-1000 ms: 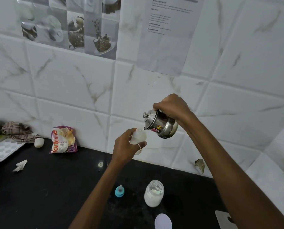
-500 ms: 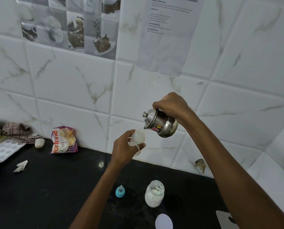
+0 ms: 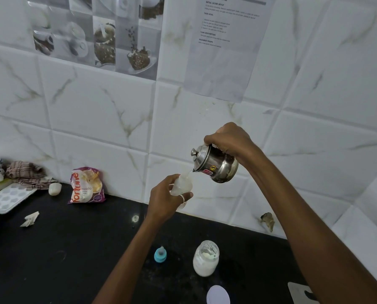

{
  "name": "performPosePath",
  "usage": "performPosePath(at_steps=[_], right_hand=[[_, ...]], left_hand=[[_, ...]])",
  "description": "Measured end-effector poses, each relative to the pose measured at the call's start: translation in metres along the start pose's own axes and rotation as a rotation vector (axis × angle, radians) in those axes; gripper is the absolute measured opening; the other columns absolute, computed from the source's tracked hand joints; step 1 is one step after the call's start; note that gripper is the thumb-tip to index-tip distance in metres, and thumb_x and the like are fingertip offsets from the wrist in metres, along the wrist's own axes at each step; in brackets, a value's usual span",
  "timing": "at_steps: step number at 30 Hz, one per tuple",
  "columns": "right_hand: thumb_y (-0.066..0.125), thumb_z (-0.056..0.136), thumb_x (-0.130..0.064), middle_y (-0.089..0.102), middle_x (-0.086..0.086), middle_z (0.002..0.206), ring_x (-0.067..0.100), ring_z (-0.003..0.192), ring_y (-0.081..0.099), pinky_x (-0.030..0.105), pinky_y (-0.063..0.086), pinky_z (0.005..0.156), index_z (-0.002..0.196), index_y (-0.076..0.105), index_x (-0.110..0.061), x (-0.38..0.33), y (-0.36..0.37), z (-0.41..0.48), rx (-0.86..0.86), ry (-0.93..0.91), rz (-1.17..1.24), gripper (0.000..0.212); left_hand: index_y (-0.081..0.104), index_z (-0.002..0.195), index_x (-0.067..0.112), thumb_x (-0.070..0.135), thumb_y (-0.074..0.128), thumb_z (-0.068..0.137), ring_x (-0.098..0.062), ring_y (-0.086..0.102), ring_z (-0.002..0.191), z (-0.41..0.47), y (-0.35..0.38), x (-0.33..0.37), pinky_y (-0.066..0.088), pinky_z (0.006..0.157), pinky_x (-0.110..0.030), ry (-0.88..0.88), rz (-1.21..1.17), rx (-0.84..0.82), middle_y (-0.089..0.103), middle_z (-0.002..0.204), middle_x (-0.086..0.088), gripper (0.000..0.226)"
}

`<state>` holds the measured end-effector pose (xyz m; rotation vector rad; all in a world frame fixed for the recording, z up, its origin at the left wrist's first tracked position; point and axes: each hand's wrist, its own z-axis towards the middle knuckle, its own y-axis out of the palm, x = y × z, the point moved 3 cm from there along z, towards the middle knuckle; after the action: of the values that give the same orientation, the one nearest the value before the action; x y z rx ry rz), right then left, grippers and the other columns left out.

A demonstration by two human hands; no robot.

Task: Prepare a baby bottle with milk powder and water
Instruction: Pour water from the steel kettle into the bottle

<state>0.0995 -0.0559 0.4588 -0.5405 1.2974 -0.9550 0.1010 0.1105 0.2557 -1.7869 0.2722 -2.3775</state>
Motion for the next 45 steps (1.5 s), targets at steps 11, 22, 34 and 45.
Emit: performPosePath(at_steps=[11, 22, 34, 45], right_hand=[[0.07, 0.069, -0.03, 0.037, 0.002, 0.06, 0.022, 0.062, 0.038, 0.037, 0.033, 0.063, 0.057, 0.038, -0.019, -0.0037, -0.0007, 0.0007, -0.007, -0.014, -0.01, 0.035], [0.07, 0.068, -0.031, 0.038, 0.0, 0.057, 0.021, 0.061, 0.04, 0.036, 0.033, 0.062, 0.055, 0.038, -0.019, -0.0053, 0.0019, 0.0016, -0.014, -0.011, -0.035, 0.037], [0.071, 0.067, -0.032, 0.042, 0.002, 0.059, 0.021, 0.06, 0.042, 0.035, 0.035, 0.062, 0.056, 0.044, -0.019, -0.0059, 0.0032, 0.003, -0.019, -0.018, -0.055, 0.032], [0.07, 0.068, -0.031, 0.039, 0.0, 0.056, 0.022, 0.06, 0.039, 0.034, 0.033, 0.062, 0.055, 0.04, -0.018, -0.004, 0.0027, 0.0036, -0.009, -0.01, -0.07, 0.035]], left_hand=[[0.06, 0.133, 0.025, 0.032, 0.091, 0.077, -0.012, 0.06, 0.108, -0.0001, -0.0017, -0.0014, 0.044, 0.071, -0.007, 0.005, 0.004, 0.008, 0.061, 0.118, 0.015, 0.064], [0.059, 0.135, 0.024, 0.033, 0.09, 0.077, -0.012, 0.059, 0.108, -0.001, -0.0017, -0.0044, 0.042, 0.068, -0.006, -0.01, 0.012, 0.013, 0.059, 0.119, 0.014, 0.067], [0.057, 0.138, 0.022, 0.033, 0.089, 0.078, -0.012, 0.057, 0.11, -0.0005, -0.0031, -0.0039, 0.041, 0.068, -0.005, -0.006, 0.026, 0.01, 0.057, 0.122, 0.014, 0.069], [0.058, 0.137, 0.023, 0.031, 0.09, 0.078, -0.014, 0.057, 0.11, -0.0004, -0.001, -0.0008, 0.042, 0.07, -0.008, -0.016, 0.02, 0.009, 0.058, 0.121, 0.013, 0.068]])
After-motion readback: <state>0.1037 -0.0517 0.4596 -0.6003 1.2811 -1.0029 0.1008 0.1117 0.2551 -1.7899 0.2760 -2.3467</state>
